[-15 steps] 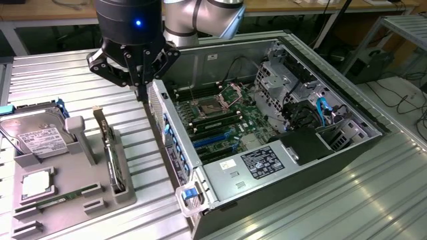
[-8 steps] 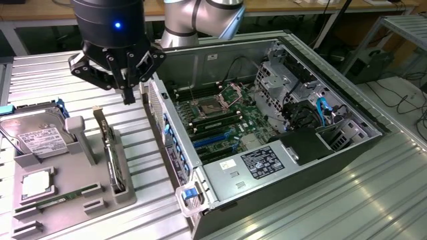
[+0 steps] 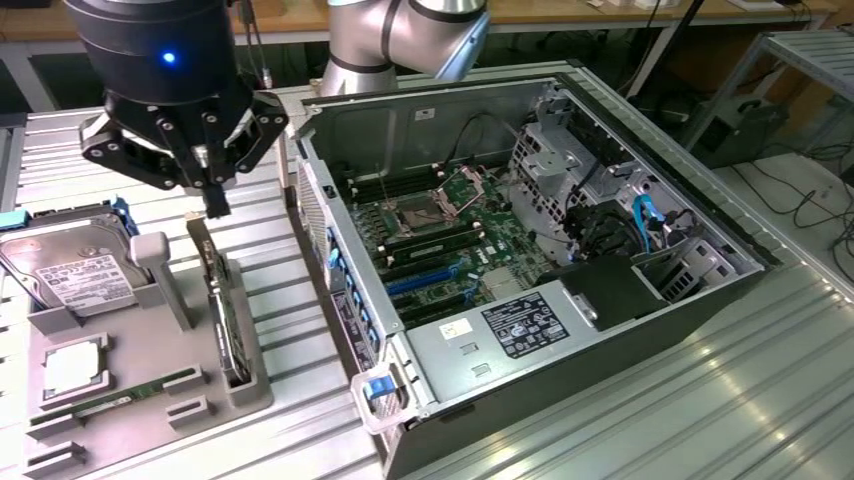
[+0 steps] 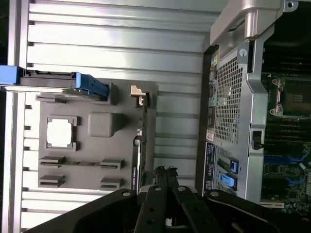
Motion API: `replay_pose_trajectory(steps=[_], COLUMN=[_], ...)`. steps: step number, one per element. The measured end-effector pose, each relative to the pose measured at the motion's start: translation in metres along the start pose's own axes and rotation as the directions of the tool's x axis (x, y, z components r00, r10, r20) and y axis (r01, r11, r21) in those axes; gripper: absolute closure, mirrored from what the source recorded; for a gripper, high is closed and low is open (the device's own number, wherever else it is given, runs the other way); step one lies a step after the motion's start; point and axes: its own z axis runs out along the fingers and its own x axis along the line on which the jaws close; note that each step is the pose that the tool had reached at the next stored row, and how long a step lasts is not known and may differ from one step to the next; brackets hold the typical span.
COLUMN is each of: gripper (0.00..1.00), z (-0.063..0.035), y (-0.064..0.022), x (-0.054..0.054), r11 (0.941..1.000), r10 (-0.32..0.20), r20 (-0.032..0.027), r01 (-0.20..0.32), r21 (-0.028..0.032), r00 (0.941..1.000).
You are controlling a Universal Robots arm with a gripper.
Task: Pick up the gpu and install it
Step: 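Reach for the gpu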
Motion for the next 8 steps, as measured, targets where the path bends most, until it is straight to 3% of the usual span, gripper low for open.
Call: replay_pose_trajectory(steps=[8], gripper=[0.89], z=[0.0003], y=[0.0004], x=[0.023], r11=[1.0000], r10=[-0.002], r20=[-0.0001], r01=[0.002], r21=[0.0000], r00=[1.0000])
